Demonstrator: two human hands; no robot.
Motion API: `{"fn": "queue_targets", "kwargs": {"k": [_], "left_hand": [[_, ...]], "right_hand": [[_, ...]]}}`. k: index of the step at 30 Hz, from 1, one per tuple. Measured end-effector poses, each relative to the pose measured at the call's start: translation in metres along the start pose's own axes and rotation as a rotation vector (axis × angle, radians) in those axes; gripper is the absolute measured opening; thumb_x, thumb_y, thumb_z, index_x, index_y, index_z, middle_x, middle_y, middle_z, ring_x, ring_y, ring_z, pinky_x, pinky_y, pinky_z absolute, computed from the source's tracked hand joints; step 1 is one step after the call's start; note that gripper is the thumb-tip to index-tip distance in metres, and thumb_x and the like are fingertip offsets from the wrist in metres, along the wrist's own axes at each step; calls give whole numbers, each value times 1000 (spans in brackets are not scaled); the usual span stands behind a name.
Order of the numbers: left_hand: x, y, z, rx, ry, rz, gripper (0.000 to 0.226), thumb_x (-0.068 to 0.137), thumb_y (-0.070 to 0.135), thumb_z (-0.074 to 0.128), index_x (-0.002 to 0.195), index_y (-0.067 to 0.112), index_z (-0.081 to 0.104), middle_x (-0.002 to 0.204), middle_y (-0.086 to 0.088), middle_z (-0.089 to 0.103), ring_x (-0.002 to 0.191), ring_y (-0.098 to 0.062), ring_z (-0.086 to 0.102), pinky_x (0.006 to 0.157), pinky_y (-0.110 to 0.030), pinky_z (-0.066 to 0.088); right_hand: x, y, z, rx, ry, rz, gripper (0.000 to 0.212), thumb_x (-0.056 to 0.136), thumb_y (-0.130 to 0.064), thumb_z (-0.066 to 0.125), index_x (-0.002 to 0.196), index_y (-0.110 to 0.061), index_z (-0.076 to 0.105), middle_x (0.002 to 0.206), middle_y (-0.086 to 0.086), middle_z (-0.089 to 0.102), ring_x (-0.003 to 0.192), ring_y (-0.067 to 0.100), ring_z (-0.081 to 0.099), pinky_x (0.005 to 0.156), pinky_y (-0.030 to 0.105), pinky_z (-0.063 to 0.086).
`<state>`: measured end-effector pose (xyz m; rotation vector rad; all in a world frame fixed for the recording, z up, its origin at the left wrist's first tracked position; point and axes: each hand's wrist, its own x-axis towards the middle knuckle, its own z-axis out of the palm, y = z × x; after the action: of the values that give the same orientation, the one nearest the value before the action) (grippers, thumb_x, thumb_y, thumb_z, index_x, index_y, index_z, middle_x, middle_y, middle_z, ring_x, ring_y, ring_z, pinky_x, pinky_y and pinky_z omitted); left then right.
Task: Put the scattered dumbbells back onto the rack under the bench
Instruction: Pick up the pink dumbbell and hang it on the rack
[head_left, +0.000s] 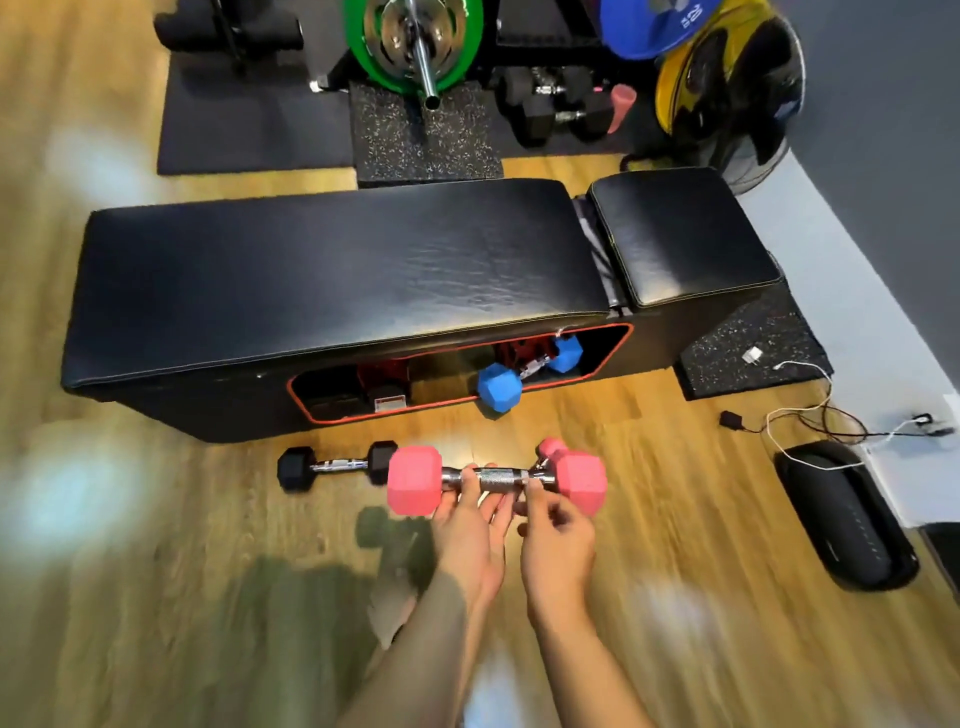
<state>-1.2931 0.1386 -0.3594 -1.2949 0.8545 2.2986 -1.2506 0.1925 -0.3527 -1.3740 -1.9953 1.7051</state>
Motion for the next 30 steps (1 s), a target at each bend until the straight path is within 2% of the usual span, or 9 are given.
{"fn": "queue_targets", "kwargs": {"k": [2, 5, 10, 13, 17, 20, 25, 28, 30], "left_hand": [[24, -9, 12, 2, 14, -19, 15, 99, 13, 55, 111, 6, 54, 102, -20, 65, 99, -32, 66, 93, -41, 52], [64, -27, 32, 18, 31, -46, 31, 99, 14, 55, 126, 1, 50, 103, -21, 65, 112, -38, 61, 92, -42, 50], [133, -61, 54, 48, 70, -63, 38, 99, 17, 55, 132, -1, 49, 106, -23, 65, 100, -35, 64, 88, -43, 51], [177, -80, 66, 33, 21, -38, 30, 102, 17, 50, 130, 5, 48, 99, -19, 65, 86, -28, 66, 86, -43, 48], [248, -109, 78, 70, -45, -41, 37, 103, 26, 49, 131, 2, 50, 105, -21, 69, 92, -30, 69, 88, -44, 53], [298, -129, 86, 85, -114, -32, 42, 103, 29, 48, 135, 2, 51, 118, -24, 68, 101, -33, 70, 89, -45, 57], [376, -146, 115, 68, -188, 79, 15, 103, 16, 49, 107, 4, 58, 91, -19, 69, 69, -22, 72, 62, -31, 62], [416, -148, 131, 48, -220, 76, 14, 102, 14, 51, 100, 3, 59, 78, -16, 70, 56, -18, 72, 48, -28, 58], [436, -146, 140, 49, -251, 72, 14, 101, 12, 52, 93, 3, 58, 64, -11, 71, 52, -17, 71, 45, -26, 55]], "right_hand": [[32, 3, 9, 85, 35, 108, 31, 94, -29, 68, 67, -13, 69, 62, -1, 71, 53, 10, 55, 62, 32, 46], [76, 11, 19, 141, 102, 204, 35, 92, -29, 70, 62, -12, 67, 54, 0, 66, 47, 10, 51, 59, 31, 43], [150, 52, 33, 122, 187, 267, 38, 89, -31, 71, 55, -15, 69, 41, -6, 55, 42, 14, 46, 58, 30, 42], [194, 86, 44, 157, 182, 245, 31, 87, -38, 73, 56, -31, 74, 41, -8, 54, 49, 19, 45, 61, 34, 41], [259, 123, 75, 411, 58, 350, 32, 91, -24, 72, 61, -15, 77, 70, 9, 71, 72, 26, 63, 76, 48, 57], [312, 145, 97, 471, -2, 333, 35, 97, -26, 64, 67, -9, 69, 71, 12, 69, 76, 29, 66, 84, 51, 56], [389, 168, 124, 540, -88, 296, 26, 101, -19, 58, 80, -4, 63, 60, 5, 68, 52, 15, 66, 58, 28, 57], [424, 170, 144, 573, -141, 300, 13, 95, -12, 66, 99, 0, 64, 71, 10, 68, 57, 19, 67, 60, 31, 57], [444, 173, 155, 577, -160, 281, 11, 92, -10, 69, 98, -2, 63, 70, 12, 67, 55, 20, 66, 57, 31, 57]]}}
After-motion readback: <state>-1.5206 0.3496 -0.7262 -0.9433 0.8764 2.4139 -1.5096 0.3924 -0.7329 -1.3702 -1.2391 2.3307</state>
